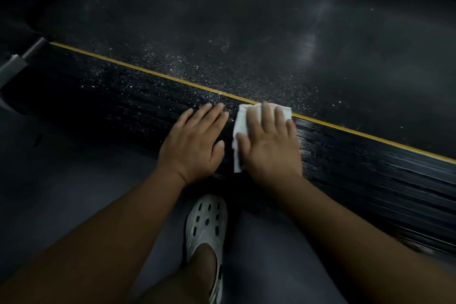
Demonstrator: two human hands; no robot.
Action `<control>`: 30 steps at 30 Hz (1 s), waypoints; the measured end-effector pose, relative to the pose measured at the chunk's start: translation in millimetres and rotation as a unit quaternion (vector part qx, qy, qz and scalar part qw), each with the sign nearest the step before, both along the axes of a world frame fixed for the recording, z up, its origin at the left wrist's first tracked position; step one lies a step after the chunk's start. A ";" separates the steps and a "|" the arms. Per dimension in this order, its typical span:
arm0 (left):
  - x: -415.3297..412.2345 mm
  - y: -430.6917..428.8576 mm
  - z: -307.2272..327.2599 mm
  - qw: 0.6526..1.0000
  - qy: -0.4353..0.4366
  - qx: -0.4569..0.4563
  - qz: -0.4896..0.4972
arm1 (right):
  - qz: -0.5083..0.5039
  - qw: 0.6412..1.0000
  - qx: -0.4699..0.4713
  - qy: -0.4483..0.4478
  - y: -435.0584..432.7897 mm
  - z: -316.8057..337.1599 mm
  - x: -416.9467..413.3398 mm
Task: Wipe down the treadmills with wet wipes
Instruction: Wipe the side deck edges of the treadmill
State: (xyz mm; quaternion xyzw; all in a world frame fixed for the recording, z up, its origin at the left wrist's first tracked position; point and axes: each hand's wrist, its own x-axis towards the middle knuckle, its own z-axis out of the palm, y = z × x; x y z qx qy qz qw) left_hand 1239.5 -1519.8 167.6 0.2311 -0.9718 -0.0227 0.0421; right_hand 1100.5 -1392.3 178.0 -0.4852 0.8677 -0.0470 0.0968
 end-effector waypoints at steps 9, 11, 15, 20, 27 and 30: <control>2.1 -0.3 -0.8 1.000 -0.011 0.003 0.004 | -0.082 0.996 0.023 0.023 74.4 -4.8 -39.6; 1.3 -0.1 1.3 1.000 -0.015 0.005 0.007 | -0.064 0.998 0.012 0.017 40.5 -2.9 -24.4; 0.3 -0.3 2.9 1.000 -0.013 0.005 0.005 | 0.087 0.996 -0.007 0.025 56.9 -6.7 0.0; 1.5 -0.2 -2.9 1.000 -0.001 -0.001 0.002 | -0.052 0.998 0.008 0.041 96.2 -8.5 -58.6; 0.1 1.3 2.9 1.000 -0.021 0.012 0.001 | 0.049 0.998 0.002 0.026 78.6 -5.0 -27.7; 1.8 3.4 7.4 0.999 -0.041 0.018 0.005 | 0.022 1.000 0.002 0.019 116.2 -4.2 -39.5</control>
